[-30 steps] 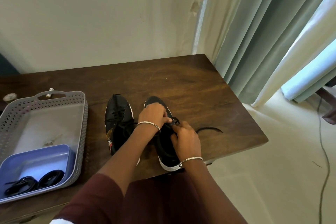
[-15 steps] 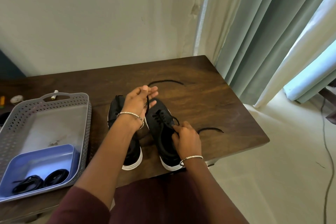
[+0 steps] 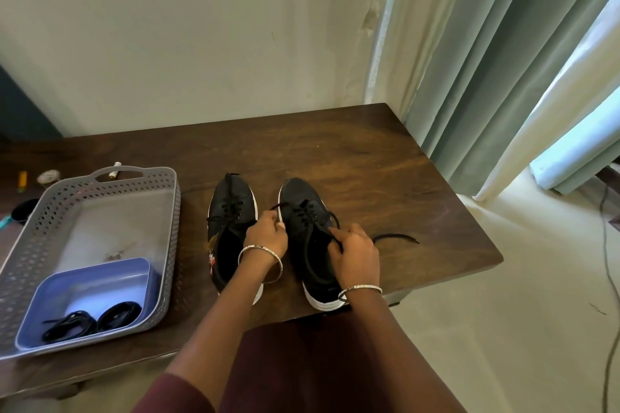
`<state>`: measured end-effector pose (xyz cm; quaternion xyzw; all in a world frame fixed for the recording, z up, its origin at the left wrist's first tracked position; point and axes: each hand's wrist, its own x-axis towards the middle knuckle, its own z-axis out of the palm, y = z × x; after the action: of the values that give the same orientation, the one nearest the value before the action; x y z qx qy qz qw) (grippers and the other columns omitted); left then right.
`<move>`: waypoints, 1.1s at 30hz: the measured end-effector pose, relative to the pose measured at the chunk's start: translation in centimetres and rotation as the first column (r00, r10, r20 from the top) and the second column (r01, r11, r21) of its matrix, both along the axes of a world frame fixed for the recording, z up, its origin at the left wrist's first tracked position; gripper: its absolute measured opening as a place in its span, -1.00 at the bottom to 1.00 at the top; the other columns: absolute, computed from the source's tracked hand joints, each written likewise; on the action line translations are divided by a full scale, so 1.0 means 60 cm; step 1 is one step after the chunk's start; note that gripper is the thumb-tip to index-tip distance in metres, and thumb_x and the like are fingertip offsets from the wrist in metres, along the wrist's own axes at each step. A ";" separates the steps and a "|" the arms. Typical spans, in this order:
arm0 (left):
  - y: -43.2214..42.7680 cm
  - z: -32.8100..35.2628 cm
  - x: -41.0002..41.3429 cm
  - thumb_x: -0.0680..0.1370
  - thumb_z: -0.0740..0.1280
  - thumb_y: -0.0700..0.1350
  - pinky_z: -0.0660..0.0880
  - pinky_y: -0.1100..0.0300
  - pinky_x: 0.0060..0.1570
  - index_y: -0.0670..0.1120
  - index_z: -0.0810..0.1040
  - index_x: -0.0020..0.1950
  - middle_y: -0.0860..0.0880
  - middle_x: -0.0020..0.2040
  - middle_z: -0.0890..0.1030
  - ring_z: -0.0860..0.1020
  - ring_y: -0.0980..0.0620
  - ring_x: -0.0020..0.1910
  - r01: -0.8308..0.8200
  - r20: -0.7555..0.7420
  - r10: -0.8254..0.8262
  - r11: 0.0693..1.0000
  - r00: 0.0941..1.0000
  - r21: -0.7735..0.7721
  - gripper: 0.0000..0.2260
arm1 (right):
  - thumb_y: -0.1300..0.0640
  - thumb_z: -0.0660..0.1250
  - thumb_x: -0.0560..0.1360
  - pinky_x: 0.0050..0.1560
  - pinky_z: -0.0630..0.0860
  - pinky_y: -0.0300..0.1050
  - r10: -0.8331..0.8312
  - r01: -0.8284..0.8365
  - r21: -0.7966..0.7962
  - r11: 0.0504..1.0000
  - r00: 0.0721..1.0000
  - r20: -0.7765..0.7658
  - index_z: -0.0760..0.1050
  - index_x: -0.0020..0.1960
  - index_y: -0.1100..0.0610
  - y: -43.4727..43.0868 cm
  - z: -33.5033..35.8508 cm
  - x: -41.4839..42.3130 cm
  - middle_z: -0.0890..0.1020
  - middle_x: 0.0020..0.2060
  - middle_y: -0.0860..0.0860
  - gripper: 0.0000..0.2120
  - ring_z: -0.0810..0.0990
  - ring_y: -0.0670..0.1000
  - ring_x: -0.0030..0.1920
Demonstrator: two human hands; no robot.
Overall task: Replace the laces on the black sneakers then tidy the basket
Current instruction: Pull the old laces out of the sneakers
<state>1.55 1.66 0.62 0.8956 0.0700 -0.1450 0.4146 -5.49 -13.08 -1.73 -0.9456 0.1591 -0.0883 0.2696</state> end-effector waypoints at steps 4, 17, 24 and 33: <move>0.013 -0.011 -0.009 0.62 0.28 -0.11 0.47 -0.02 0.23 -0.11 0.44 0.38 -0.13 0.26 0.58 0.52 -0.17 0.27 0.104 0.061 -0.111 0.989 0.992 0.105 -0.68 | 0.16 0.30 0.57 -0.08 0.45 -0.09 0.014 -0.014 0.001 1.000 1.000 0.011 0.60 0.27 0.07 0.003 -0.002 -0.006 0.55 -0.02 0.07 -0.70 0.57 0.10 -0.04; -0.044 -0.024 -0.093 0.55 0.37 0.00 0.41 0.15 -0.15 -0.06 0.56 0.03 -0.01 -0.04 0.59 0.58 -0.04 -0.04 -0.049 0.367 0.001 0.991 0.930 0.121 -0.85 | 0.17 0.32 0.53 -0.02 0.47 -0.06 0.335 -0.329 -0.122 0.937 0.942 0.036 0.63 0.16 0.09 -0.006 0.049 0.054 0.61 0.02 0.05 -0.77 0.57 0.07 0.04; -0.035 -0.029 -0.082 0.55 0.37 -0.08 0.39 0.16 -0.23 -0.07 0.64 -0.06 -0.05 -0.20 0.67 0.63 -0.09 -0.15 -0.138 0.331 0.125 0.990 0.935 0.014 -0.91 | 0.20 0.41 0.45 -0.24 0.52 -0.05 0.390 -0.359 -0.340 0.869 0.920 0.027 0.64 -0.06 0.19 0.009 0.021 0.063 0.61 -0.14 0.09 -0.91 0.62 0.14 -0.13; -0.031 -0.025 -0.076 0.53 0.40 -0.10 0.34 0.23 -0.25 -0.07 0.65 -0.14 0.13 -0.37 0.54 0.60 0.03 -0.25 -0.164 0.275 0.166 0.986 0.947 -0.031 -0.91 | 0.10 0.45 0.40 -0.10 0.64 0.04 -0.232 0.167 0.522 0.836 0.971 0.060 0.56 -0.27 0.02 -0.008 -0.006 0.074 0.65 -0.39 -0.05 -0.90 0.66 0.00 -0.30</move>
<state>-3.00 -0.19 -0.88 0.8966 0.0854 0.0163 0.4343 -1.06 -13.54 -2.08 -0.8105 0.2579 -0.1274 0.5102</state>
